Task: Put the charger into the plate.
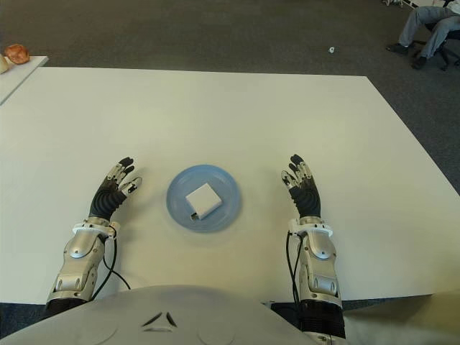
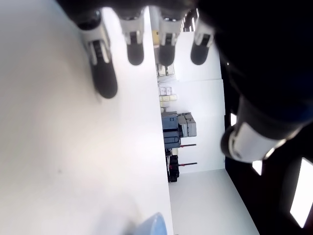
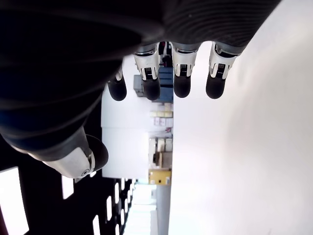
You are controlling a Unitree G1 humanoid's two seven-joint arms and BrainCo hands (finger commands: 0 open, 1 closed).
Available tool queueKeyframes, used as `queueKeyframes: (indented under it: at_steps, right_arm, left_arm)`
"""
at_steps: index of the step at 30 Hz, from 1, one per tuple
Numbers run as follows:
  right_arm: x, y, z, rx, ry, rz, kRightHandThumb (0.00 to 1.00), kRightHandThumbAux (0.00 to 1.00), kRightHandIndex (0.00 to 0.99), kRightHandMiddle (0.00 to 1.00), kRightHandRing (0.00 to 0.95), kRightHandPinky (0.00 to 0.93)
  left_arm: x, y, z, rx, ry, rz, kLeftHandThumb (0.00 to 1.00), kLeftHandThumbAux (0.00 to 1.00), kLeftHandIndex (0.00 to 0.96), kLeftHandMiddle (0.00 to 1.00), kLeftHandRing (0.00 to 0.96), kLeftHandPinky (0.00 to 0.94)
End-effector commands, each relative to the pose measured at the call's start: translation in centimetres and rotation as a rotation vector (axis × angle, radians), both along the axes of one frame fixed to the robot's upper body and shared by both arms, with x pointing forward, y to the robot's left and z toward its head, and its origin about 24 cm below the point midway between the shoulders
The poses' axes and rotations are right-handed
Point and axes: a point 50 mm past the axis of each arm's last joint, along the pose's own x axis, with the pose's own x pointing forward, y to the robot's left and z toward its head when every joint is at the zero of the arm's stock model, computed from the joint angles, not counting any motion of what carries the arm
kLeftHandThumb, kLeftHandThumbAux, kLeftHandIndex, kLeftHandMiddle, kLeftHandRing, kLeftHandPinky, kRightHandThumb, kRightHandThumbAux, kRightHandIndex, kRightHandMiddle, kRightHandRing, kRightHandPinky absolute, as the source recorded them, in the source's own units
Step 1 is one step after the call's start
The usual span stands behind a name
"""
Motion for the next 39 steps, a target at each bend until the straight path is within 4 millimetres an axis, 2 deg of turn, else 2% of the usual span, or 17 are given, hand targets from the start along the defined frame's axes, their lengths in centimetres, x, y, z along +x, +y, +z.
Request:
queueKeyframes:
  at_steps: [1,17,32,39]
  right_arm:
    - [0.7,0.8,0.3,0.004,0.013,-0.003,0.000,0.624,0.002,0.019,0.007,0.000]
    - [1.1,1.7,0.8,0.001,0.045,0.007,0.000,0.634,0.000,0.015,0.002,0.000]
    - [0.9,2.2,0.5,0.005,0.081,0.023,0.000,0.636,0.000,0.014,0.000,0.000]
    - [0.6,2.3,0.6,-0.002,0.102,0.043,0.000,0.626,0.000,0.012,0.000,0.000]
  left_arm:
    - [-1.3,0.3,-2.2,0.015,0.118,0.007,0.000,0.610,0.000,0.000,0.000,0.000]
    - [-0.1,-0.5,-1.8,0.005,0.099,-0.010,0.000,0.595,0.000,0.000,0.000,0.000]
    - [1.0,-1.2,-1.2,-0.042,0.094,0.019,0.019,0.624,0.000,0.000,0.000,0.000]
    - [1.6,-1.4,-1.0,-0.060,0.082,0.062,0.032,0.604,0.008,0.027,0.009,0.036]
